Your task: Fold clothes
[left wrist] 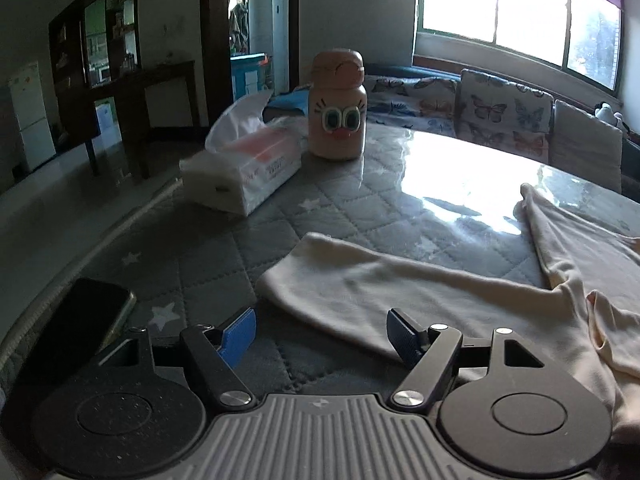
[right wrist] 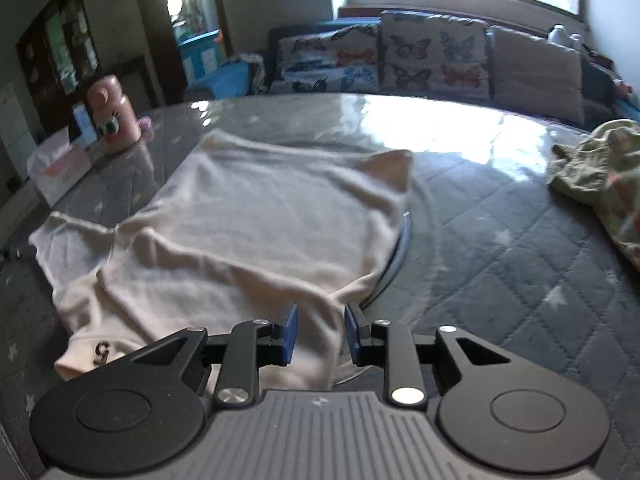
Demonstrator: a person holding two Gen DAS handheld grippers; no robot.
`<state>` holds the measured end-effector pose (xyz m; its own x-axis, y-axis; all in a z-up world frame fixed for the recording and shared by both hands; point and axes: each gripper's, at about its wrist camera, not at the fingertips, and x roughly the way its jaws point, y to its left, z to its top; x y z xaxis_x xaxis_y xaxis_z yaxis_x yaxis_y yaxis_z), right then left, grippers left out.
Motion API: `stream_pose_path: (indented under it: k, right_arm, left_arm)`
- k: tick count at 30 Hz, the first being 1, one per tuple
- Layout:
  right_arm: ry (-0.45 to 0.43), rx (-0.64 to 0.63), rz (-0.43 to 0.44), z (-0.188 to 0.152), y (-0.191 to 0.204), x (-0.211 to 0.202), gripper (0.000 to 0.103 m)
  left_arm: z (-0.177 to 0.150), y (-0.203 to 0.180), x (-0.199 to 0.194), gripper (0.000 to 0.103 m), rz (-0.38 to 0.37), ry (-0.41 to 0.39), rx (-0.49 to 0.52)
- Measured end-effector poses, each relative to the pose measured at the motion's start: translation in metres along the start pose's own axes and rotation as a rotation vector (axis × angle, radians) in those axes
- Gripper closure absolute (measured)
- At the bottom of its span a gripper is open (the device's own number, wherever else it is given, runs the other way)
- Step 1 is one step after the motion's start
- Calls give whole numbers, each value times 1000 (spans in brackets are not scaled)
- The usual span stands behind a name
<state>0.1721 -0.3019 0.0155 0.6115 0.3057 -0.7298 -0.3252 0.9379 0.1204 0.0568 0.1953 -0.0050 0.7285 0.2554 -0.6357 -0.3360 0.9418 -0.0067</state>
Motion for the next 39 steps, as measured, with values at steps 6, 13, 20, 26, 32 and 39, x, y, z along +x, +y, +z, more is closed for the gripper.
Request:
stream_pose_path:
  k: [6, 13, 20, 26, 32, 39]
  right_arm:
    - [32, -24, 8, -6, 6, 4, 77]
    - [15, -66, 37, -5, 24, 1, 68]
    - [30, -95, 67, -10, 39, 3, 65]
    - [22, -103, 77, -11, 46, 2, 64]
    - [14, -95, 85, -12, 46, 0, 64]
    - [-1, -79, 92, -14, 41, -4, 64]
  left_arm:
    - [-2, -3, 4, 28, -7, 9, -14]
    - [4, 6, 17, 41, 8, 23, -84]
    - [8, 21, 23, 68, 34, 15, -171]
    - [10, 26, 25, 98, 48, 3, -197]
    - [26, 7, -2, 99, -53, -63, -180]
    - [47, -54, -48, 99, -284, -131, -67]
